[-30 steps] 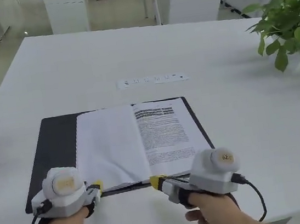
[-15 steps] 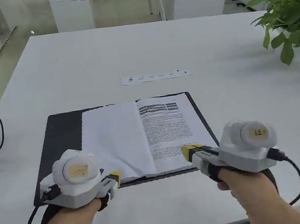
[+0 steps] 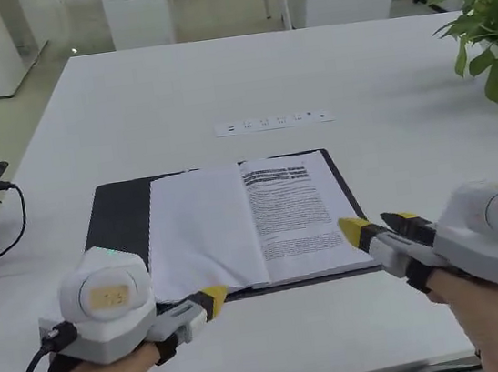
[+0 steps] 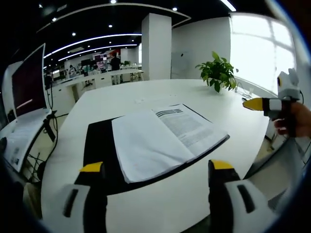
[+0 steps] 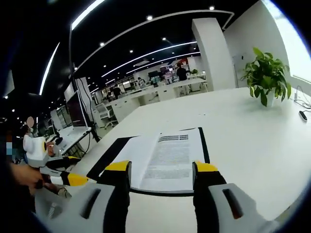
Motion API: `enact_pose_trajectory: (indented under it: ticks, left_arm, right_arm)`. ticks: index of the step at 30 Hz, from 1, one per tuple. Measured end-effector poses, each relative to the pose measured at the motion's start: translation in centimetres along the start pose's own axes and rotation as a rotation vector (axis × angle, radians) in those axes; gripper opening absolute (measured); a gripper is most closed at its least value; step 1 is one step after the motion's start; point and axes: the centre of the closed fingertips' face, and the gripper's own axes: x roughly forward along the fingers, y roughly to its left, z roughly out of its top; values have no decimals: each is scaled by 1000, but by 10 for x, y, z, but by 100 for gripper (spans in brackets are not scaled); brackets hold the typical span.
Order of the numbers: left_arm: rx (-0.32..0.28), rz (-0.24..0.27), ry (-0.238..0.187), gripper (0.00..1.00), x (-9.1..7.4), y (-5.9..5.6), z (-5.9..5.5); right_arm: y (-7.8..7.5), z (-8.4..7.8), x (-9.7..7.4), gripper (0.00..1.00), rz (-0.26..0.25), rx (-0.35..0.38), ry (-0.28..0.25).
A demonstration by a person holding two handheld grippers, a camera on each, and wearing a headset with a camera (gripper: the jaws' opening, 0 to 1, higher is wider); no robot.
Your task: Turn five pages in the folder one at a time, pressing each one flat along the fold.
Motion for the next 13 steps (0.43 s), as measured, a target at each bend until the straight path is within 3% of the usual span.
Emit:
enact_pose_trajectory:
  ticks: [4,8,13]
  left_arm:
    - [0,17,-8,99,-8,5,1]
    - [14,9,-31,99,-18,7,5]
    - [-22,35,-42,99,-31,14,9]
  right_arm:
    - [-9,4,-4,82,-26,9,-30]
    - [-12,6,-8,100,-30,-43,-48]
    - [-6,13,-16,100,-6,-94,-62]
